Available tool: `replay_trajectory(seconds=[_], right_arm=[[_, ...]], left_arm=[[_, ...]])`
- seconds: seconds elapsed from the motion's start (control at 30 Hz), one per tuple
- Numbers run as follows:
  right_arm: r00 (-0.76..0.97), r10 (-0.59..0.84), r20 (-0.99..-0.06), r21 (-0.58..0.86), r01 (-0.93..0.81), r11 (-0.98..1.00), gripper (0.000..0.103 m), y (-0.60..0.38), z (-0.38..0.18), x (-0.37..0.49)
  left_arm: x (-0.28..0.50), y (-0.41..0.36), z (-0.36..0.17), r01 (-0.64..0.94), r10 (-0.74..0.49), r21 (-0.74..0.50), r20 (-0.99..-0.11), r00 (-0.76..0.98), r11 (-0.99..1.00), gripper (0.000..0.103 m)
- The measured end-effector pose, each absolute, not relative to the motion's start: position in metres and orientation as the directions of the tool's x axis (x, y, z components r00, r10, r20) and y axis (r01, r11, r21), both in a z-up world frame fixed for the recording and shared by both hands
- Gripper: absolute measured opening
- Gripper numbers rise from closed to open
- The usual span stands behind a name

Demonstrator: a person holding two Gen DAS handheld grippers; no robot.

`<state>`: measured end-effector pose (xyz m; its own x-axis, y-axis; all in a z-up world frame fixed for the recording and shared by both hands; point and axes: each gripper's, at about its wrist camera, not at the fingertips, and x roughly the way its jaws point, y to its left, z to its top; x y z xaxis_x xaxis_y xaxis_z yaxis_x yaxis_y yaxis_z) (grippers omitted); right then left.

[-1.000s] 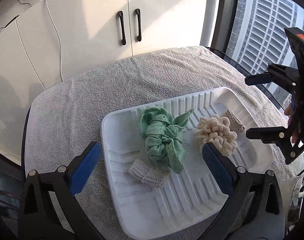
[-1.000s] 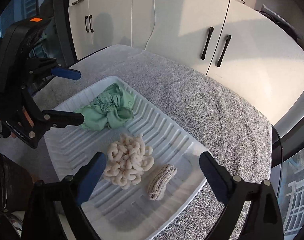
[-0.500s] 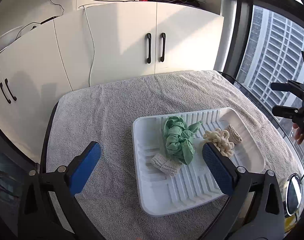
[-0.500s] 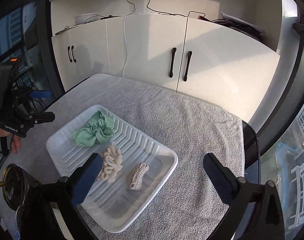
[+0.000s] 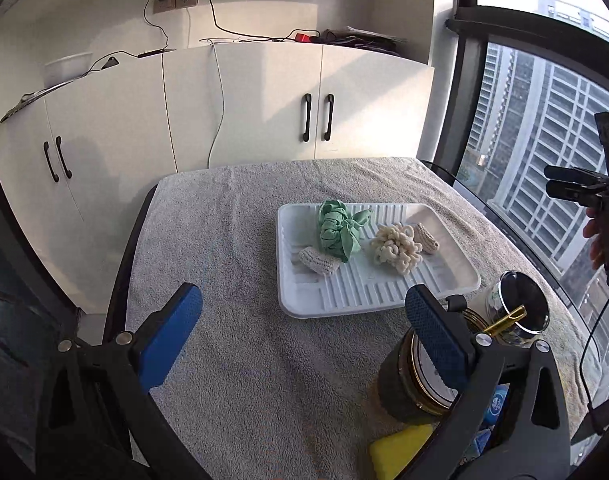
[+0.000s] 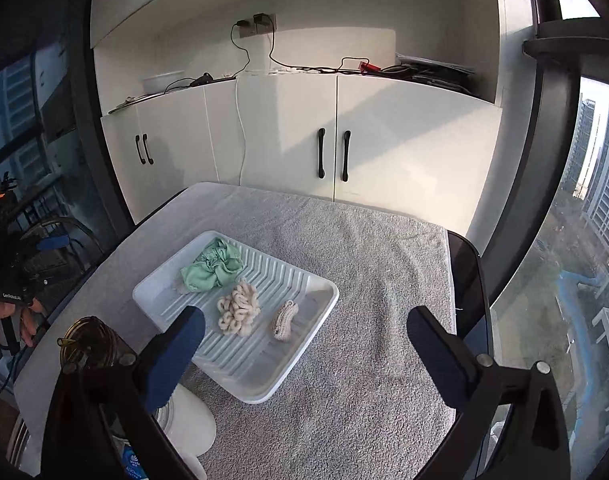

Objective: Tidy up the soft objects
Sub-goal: 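Withdraw both open tools up and away from the tray, then grasp the blue-white milk carton with the left tool while the right tool grasps the tan peanut sponge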

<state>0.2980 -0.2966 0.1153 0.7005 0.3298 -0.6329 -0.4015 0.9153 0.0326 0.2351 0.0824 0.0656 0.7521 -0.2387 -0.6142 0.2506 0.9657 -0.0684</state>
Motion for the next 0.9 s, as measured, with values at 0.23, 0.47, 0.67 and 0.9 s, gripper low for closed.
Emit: replay_trajectory(seconds=[0.23, 0.47, 0.67, 0.9], right_arm=[[0.681, 0.374, -0.629, 0.058, -0.439, 0.897, 0.103, -0.291, 0.087, 0.204], [0.659, 0.417, -0.626, 0.115, -0.451, 0.885, 0.103, -0.284, 0.054, 0.126], [0.659, 0.418, -0.626, 0.129, -0.441, 0.888, 0.103, -0.279, 0.04, 0.079], [0.646, 0.428, -0.632, 0.126, -0.459, 0.879, 0.103, -0.255, 0.019, 0.034]], left_arm=[[0.143, 0.057, 0.052, 0.308, -0.297, -0.089, -0.608, 0.736, 0.947, 0.103], [0.089, 0.034, 0.035, 0.325, -0.324, -0.115, -0.614, 0.719, 0.939, 0.103], [0.066, 0.027, 0.019, 0.312, -0.31, -0.111, -0.631, 0.712, 0.944, 0.103], [0.043, 0.012, -0.003, 0.324, -0.318, -0.116, -0.652, 0.688, 0.939, 0.103]])
